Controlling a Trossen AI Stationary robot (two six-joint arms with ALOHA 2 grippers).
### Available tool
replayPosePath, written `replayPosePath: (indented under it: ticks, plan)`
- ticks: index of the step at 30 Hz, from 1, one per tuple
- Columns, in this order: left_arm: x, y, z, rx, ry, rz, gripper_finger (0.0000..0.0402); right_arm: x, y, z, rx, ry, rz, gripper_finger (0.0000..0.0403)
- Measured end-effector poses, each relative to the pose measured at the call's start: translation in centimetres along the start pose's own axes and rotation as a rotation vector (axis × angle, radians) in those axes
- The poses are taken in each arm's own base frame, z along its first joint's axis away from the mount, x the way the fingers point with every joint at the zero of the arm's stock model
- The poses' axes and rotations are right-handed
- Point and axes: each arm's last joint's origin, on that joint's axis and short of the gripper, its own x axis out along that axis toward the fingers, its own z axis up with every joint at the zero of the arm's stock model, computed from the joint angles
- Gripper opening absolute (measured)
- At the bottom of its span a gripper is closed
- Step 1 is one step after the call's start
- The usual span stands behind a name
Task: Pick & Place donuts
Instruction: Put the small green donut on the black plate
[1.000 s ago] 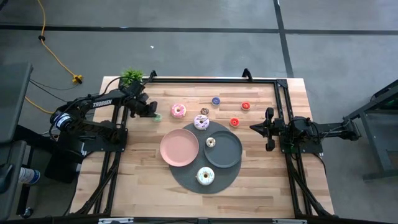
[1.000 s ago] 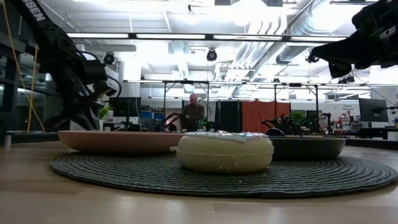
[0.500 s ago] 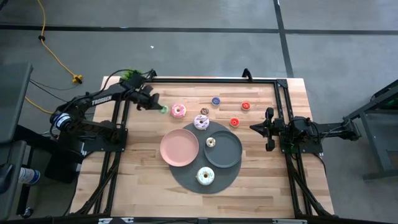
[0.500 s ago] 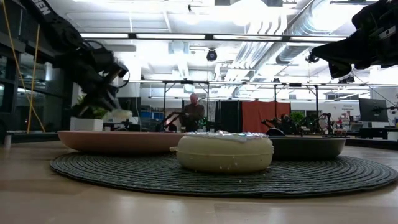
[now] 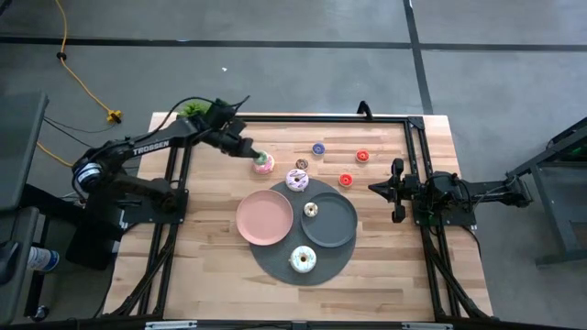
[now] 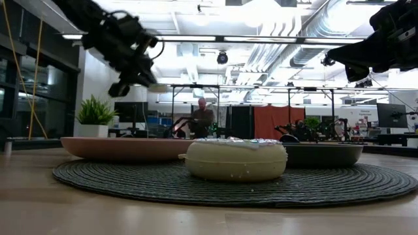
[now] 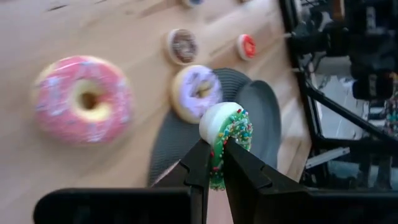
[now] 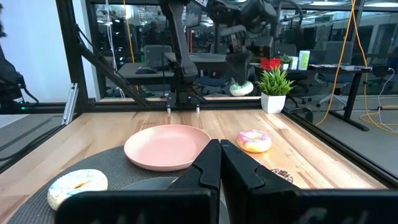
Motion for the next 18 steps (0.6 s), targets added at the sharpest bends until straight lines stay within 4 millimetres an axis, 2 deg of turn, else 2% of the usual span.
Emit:
replayPosePath:
  ticks: [11, 18]
  plan:
    - [2.4, -6.6, -1.8, 0.142, -0.107, -0.136, 0.0032, 0.0, 0.0, 0.0, 0.0, 0.0, 0.0, 0.0]
    - [5.3, -9.2, -4.0, 0.188, -0.102, -0.209, 0.0032, 0.0, 0.0, 0.0, 0.0, 0.0, 0.0, 0.0]
